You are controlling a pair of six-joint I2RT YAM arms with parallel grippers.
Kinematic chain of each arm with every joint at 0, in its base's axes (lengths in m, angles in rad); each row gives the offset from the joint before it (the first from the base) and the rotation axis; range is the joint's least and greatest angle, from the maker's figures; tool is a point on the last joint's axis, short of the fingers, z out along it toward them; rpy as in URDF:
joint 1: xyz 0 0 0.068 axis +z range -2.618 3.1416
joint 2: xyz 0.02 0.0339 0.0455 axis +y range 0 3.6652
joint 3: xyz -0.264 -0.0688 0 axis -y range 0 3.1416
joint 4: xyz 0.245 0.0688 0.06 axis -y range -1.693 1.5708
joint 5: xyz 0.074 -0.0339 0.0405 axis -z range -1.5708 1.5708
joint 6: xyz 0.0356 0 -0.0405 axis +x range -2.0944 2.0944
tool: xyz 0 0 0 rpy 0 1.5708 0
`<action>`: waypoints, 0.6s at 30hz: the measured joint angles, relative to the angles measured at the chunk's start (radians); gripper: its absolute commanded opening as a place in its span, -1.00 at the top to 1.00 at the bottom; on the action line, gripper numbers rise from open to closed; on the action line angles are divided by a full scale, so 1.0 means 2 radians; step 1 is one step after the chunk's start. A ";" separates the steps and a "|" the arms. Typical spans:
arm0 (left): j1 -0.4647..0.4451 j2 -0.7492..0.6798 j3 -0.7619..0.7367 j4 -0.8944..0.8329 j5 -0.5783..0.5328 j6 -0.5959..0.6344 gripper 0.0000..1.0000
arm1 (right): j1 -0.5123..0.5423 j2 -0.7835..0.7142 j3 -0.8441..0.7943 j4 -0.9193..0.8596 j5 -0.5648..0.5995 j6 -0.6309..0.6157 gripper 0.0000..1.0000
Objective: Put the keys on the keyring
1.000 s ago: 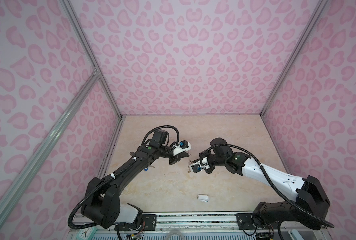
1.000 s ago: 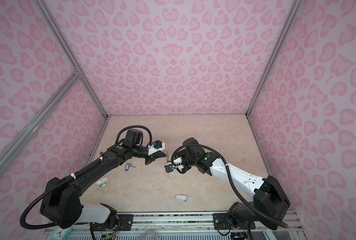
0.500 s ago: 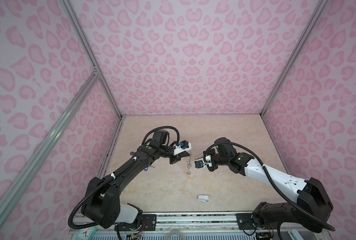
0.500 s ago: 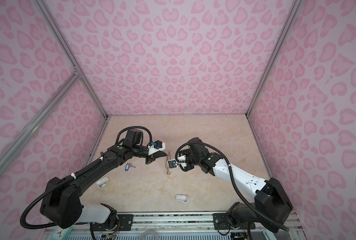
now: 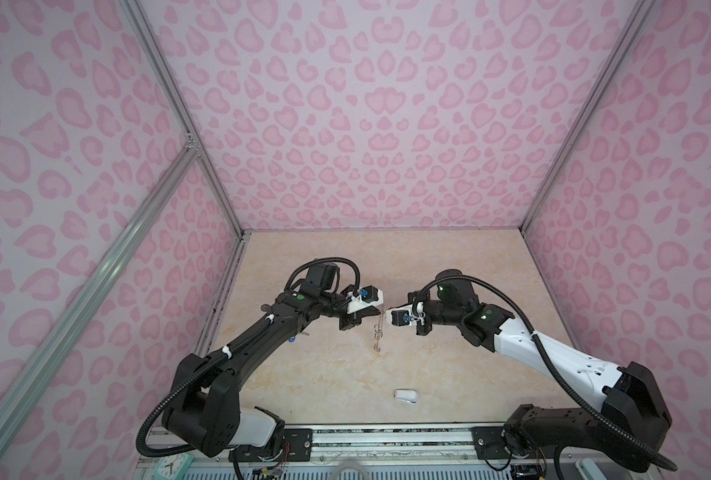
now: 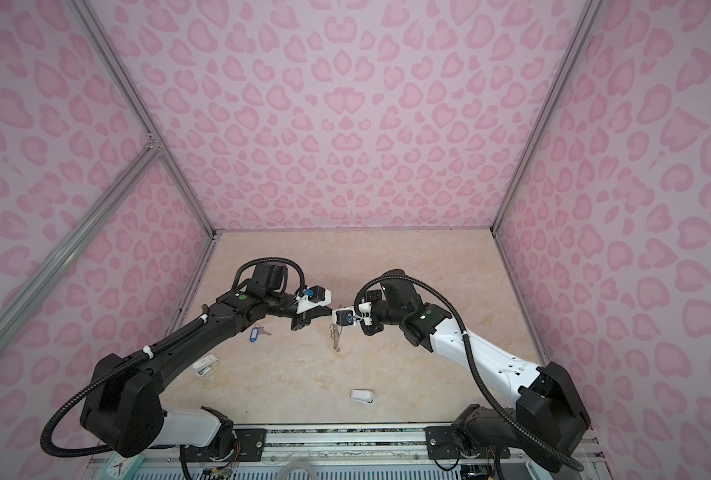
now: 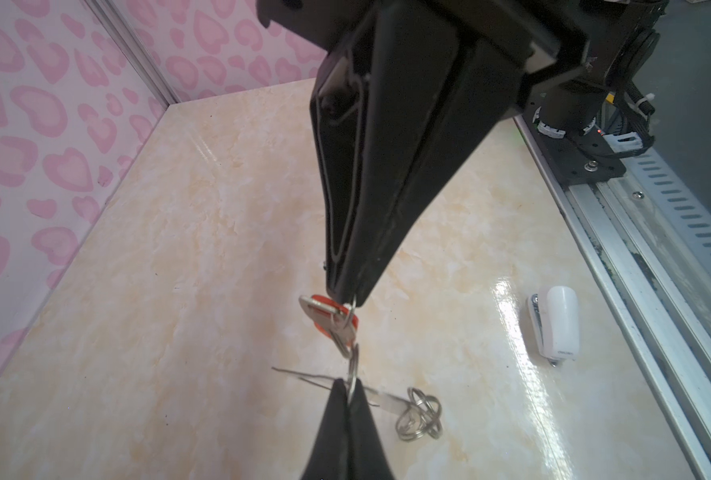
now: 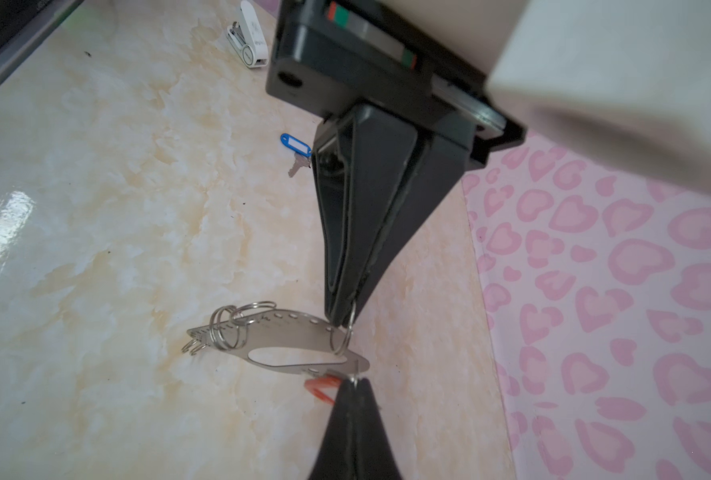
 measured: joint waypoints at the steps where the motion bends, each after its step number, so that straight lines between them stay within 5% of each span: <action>1: -0.001 0.000 0.000 0.000 0.000 0.002 0.94 | 0.000 0.000 0.002 -0.001 -0.003 0.000 1.00; 18: -0.007 0.000 -0.002 0.000 -0.007 0.013 0.93 | -0.001 0.001 -0.001 0.000 -0.028 0.006 1.00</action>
